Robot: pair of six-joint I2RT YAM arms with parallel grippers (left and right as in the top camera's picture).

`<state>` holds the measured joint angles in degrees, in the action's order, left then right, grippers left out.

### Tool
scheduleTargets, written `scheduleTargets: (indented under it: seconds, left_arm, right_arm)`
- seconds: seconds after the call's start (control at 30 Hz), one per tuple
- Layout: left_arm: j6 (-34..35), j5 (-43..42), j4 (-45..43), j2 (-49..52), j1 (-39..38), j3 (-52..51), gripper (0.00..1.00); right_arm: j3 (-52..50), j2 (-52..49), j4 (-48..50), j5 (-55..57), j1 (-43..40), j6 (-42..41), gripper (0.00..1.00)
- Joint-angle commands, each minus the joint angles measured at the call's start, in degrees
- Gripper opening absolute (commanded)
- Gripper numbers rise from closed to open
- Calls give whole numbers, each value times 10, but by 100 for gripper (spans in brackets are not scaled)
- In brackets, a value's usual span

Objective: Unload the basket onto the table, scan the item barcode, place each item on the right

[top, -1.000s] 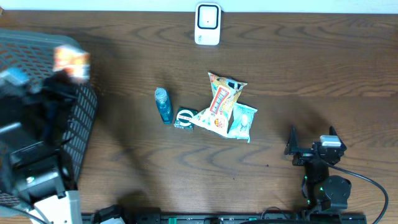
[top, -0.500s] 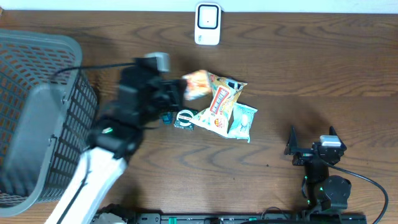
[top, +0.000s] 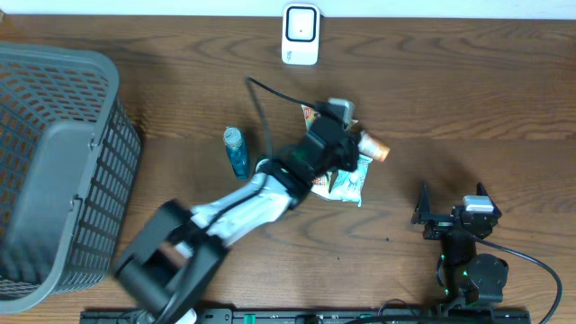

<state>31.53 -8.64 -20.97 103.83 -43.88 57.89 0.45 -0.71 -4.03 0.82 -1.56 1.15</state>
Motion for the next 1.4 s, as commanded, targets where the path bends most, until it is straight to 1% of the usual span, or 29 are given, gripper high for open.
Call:
scheduleTargets:
  seconds: [0.0,0.1,0.3,0.33,0.37,0.4,0.43,0.47,0.57,0.67,0.73,0.83,0.93,1.03,1.2,1.27,1.3,1.37]
  left_arm:
    - [33,10,-42,59,-23,6,7]
    - [41,11,-62,82,-31,6,7]
    - [39,30,-61,75,-29,7,8]
    - [38,32,-61,71,-28,8,10]
    - [31,31,-60,65,-26,9,17]
    - [23,31,-57,58,-26,10,28]
    - [-8,32,-34,41,-25,16,40]
    - [-28,32,-13,28,-24,22,47]
    - [-102,66,97,-19,-24,63,74]
    - [-171,132,199,-67,-24,121,89]
    - [-222,186,243,-98,-24,163,97]
    - [-297,260,261,-137,-22,218,99]
    - [-367,314,261,-162,-12,266,99]
    - [-456,378,261,-180,6,311,99]
    - [-622,503,261,-197,31,342,99]
    - [-676,534,261,-201,39,341,100]
    - [-694,526,259,-207,44,341,99]
    - [-690,527,262,-219,50,341,100]
  right_arm:
    - [-1,3,-1,-3,8,9,99]
    - [-1,3,-1,-3,8,9,99]
    - [-1,3,-1,-3,8,9,99]
    - [-1,3,-1,-3,8,9,99]
    - [-1,3,-1,-3,8,9,99]
    - [-1,3,-1,-3,8,9,99]
    - [-1,3,-1,-3,8,9,99]
    - [-1,3,-1,-3,8,9,99]
    - [-1,3,-1,-3,8,9,99]
    - [-1,3,-1,-3,8,9,99]
    - [-1,3,-1,-3,8,9,99]
    - [-1,3,-1,-3,8,9,99]
    - [-1,3,-1,-3,8,9,99]
    - [-1,3,-1,-3,8,9,99]
    - [-1,3,-1,-3,8,9,99]
    - [-1,3,-1,-3,8,9,99]
    - [-1,3,-1,-3,8,9,99]
    - [-1,3,-1,-3,8,9,99]
